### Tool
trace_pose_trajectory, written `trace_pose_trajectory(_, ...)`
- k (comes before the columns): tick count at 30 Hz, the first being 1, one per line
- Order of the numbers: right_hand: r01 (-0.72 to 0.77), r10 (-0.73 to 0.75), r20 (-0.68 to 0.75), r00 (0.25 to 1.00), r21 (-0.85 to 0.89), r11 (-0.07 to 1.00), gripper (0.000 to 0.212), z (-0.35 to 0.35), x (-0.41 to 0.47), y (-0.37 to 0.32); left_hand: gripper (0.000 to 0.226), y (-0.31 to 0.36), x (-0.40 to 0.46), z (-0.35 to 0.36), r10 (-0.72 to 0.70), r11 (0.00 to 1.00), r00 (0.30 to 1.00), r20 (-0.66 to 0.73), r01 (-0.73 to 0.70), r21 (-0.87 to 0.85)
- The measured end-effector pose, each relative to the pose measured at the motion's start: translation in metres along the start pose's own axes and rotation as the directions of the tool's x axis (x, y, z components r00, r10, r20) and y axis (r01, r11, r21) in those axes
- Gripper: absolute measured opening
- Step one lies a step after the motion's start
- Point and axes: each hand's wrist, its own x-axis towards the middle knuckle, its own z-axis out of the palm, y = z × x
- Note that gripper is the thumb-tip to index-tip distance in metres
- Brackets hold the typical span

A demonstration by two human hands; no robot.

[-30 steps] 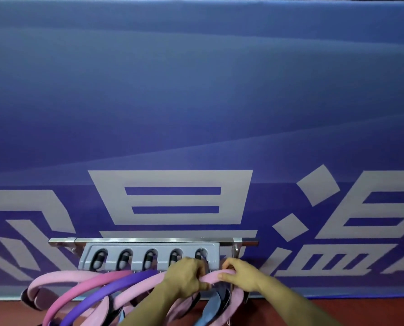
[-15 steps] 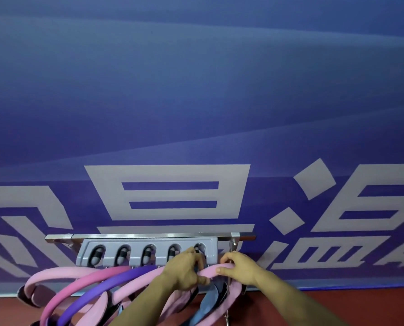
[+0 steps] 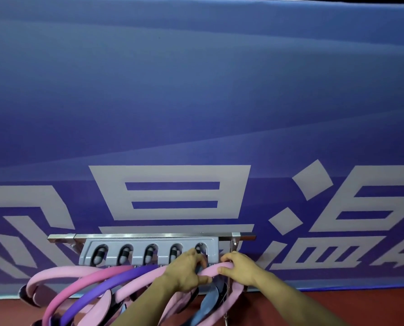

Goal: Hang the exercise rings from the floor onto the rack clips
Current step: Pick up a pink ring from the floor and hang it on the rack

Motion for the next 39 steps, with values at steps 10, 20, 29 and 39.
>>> trace_pose_trajectory(10, -0.074, 0.078, -0.172, 0.982, 0.028, 0.997, 0.057, 0.021, -0.056, -0.023, 0.039, -0.014, -0.023, 0.011, 0.131, 0.991, 0.987, -0.088, -0.132, -0.001)
trace_pose_trajectory(20, -0.094, 0.087, -0.264, 0.961, -0.012, 0.995, 0.059, 0.047, -0.121, -0.046, 0.035, -0.011, -0.060, 0.014, 0.163, 0.983, 0.964, -0.210, -0.176, -0.046)
trace_pose_trajectory(29, -0.012, 0.006, -0.330, 0.944, -0.014, 1.000, 0.056, 0.054, -0.192, -0.088, 0.042, 0.002, -0.142, -0.004, 0.145, 0.981, 0.957, -0.250, -0.172, -0.088)
trace_pose_trajectory(39, 0.125, -0.115, -0.413, 0.903, -0.001, 0.992, 0.056, 0.128, -0.321, -0.121, 0.068, 0.017, -0.322, 0.032, 0.007, 0.934, 0.957, -0.290, -0.111, -0.340)
